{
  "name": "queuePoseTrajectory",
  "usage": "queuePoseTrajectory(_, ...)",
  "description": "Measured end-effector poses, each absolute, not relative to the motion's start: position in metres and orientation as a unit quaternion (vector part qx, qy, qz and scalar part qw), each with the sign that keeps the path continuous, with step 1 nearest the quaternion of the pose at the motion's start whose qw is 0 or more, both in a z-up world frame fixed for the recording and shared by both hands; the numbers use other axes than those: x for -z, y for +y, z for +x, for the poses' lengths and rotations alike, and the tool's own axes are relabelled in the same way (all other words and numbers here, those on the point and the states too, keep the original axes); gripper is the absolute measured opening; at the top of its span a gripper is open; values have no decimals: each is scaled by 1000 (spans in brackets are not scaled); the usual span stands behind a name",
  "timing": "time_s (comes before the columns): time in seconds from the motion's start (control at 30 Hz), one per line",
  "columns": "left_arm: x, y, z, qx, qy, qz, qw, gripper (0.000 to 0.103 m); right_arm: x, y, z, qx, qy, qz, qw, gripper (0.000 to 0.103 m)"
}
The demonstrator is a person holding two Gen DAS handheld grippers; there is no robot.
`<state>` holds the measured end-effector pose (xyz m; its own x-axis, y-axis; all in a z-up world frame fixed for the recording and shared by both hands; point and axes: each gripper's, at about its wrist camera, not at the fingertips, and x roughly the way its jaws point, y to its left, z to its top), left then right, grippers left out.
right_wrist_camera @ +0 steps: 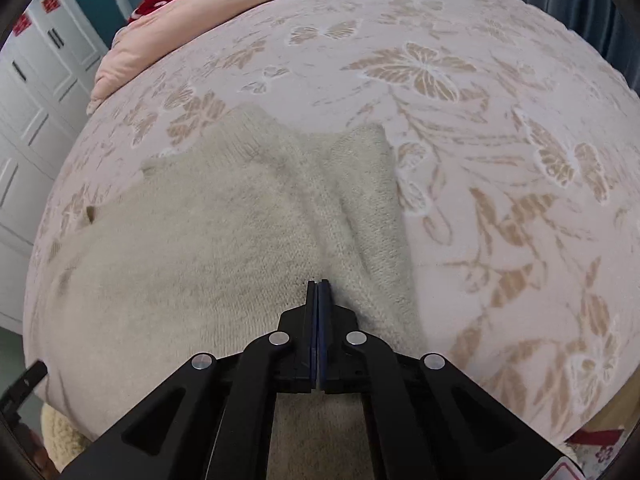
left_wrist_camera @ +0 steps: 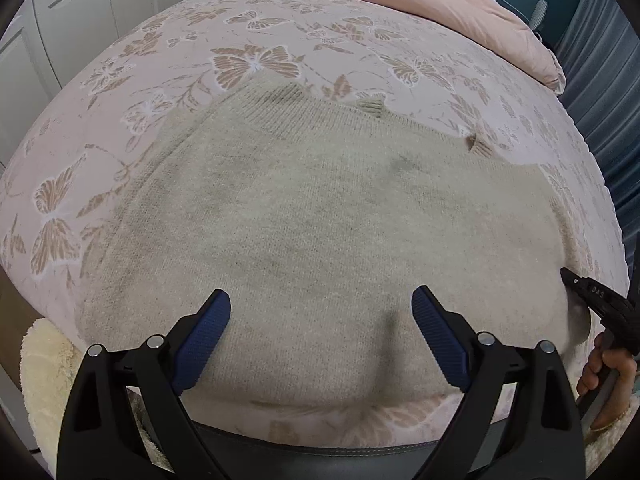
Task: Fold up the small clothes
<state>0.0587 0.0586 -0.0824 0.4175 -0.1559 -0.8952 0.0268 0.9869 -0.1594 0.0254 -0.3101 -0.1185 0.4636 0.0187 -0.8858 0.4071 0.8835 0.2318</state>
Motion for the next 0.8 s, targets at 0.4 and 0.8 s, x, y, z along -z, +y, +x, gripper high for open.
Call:
queuePoseTrajectory(0.4,90,185,28,-17,528,-245,813,90,54,-135,54,-67,503,134,851,5)
queuePoseTrajectory(0.8,124,199,29,-14,548,-316,774,91,129,-5,158,-107,588,64,799,2)
